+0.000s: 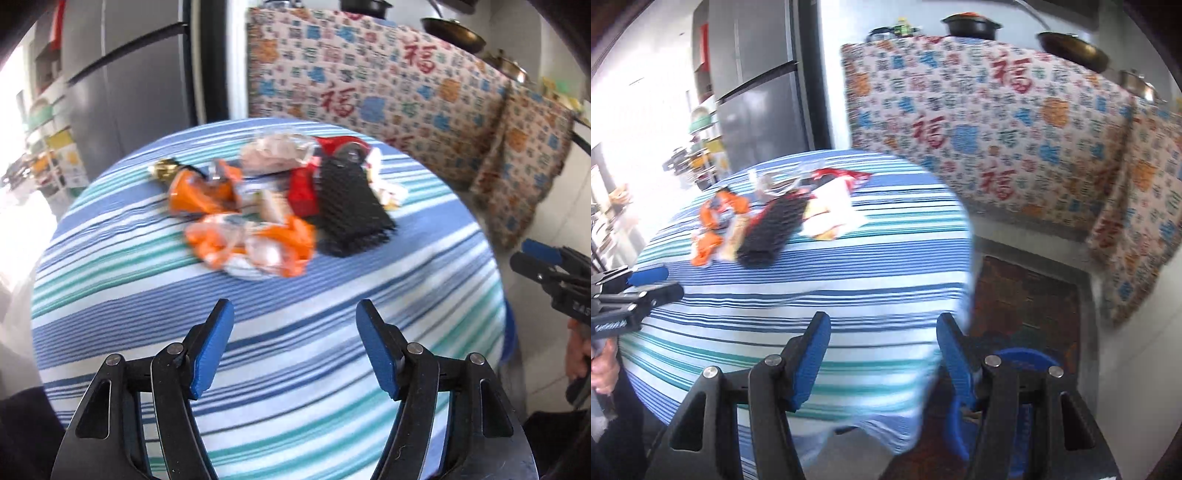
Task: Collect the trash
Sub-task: 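Grasp the black foam net with the right gripper and lift it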
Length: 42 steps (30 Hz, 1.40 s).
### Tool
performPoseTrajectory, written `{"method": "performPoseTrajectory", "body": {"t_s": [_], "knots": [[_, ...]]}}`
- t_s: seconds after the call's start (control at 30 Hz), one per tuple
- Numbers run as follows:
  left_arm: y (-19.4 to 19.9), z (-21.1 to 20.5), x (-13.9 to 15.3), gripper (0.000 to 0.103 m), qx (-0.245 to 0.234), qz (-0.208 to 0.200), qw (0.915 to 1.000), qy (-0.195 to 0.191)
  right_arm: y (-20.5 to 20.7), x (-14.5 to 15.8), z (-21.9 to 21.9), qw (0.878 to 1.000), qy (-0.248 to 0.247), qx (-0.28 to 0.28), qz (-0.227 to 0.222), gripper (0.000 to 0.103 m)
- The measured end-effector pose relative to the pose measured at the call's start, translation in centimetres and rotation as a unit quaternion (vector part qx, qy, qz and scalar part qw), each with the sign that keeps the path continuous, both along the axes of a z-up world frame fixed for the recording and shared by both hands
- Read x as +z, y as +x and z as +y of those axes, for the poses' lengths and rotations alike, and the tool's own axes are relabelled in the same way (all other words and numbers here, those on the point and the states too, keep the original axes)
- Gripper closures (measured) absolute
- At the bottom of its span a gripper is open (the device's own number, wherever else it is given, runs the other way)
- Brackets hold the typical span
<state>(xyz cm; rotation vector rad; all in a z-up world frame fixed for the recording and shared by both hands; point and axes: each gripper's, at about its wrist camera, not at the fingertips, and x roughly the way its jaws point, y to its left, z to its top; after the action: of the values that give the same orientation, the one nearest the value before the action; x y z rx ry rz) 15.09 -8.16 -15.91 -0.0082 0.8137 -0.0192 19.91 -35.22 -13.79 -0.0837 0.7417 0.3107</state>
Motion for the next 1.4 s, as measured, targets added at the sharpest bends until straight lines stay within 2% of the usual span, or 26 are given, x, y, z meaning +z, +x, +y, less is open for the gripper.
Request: {"method": "performPoseTrajectory", "body": {"t_s": [0.13, 0.23, 0.37, 0.57, 0.77, 0.83, 0.87, 0.9, 0.97, 1.07, 1.17, 1.27, 1.37, 1.4], "knots": [[0.9, 3.3, 0.0, 0.032, 0.044, -0.008, 0.9986, -0.028, 1.0, -1.1, 4.7, 0.999, 0.013, 0.033, 0.013, 0.042], [1.8, 4.4, 0.3, 0.027, 0.063, -0.017, 0.9970, -0.043, 2.0, -1.2, 6.9, 0.998, 0.042, 0.046, 0.020, 0.042], [4.0, 6.0, 0.5, 0.027, 0.088, -0.015, 0.9929, -0.079, 4.0, -1.1, 8.9, 0.995, 0.079, 0.049, 0.024, 0.042], [6.6, 6.9, -1.0, 0.027, 0.134, 0.017, 0.9835, -0.120, 7.5, -2.0, 10.2, 0.993, 0.098, 0.044, 0.049, 0.042], [7.5, 6.0, -2.1, 0.027, 0.130, 0.036, 0.9850, -0.108, 9.0, -3.0, 11.6, 0.990, 0.101, 0.070, 0.068, 0.042], [7.2, 6.1, -2.1, 0.026, 0.125, 0.037, 0.9856, -0.107, 9.3, -3.4, 12.1, 0.989, 0.100, 0.076, 0.078, 0.052], [7.1, 6.1, -2.1, 0.025, 0.122, 0.038, 0.9861, -0.106, 9.4, -3.6, 12.2, 0.989, 0.095, 0.080, 0.086, 0.072], [6.9, 6.2, -2.0, 0.025, 0.118, 0.037, 0.9869, -0.103, 9.3, -3.7, 12.2, 0.989, 0.089, 0.078, 0.087, 0.078], [6.8, 6.4, -1.7, 0.025, 0.106, 0.037, 0.9890, -0.096, 8.9, -3.6, 11.9, 0.990, 0.080, 0.075, 0.088, 0.080], [6.6, 6.7, -1.1, 0.025, 0.083, 0.040, 0.9925, -0.081, 7.9, -2.9, 10.6, 0.991, 0.065, 0.071, 0.094, 0.081], [6.6, 7.0, -0.5, 0.026, 0.054, 0.049, 0.9953, -0.064, 6.7, -2.2, 9.0, 0.993, 0.025, 0.066, 0.099, 0.081], [6.5, 7.3, 0.1, 0.027, 0.043, 0.049, 0.9956, -0.068, 5.6, -2.1, 7.7, 0.993, -0.007, 0.060, 0.100, 0.081], [6.7, 6.8, 0.1, 0.023, 0.042, 0.051, 0.9929, -0.099, 5.0, -2.1, 7.3, 0.995, -0.021, 0.051, 0.083, 0.073], [6.9, 6.4, -0.1, 0.022, 0.043, 0.052, 0.9922, -0.105, 4.9, -2.1, 7.3, 0.995, -0.020, 0.051, 0.080, 0.060]]}}
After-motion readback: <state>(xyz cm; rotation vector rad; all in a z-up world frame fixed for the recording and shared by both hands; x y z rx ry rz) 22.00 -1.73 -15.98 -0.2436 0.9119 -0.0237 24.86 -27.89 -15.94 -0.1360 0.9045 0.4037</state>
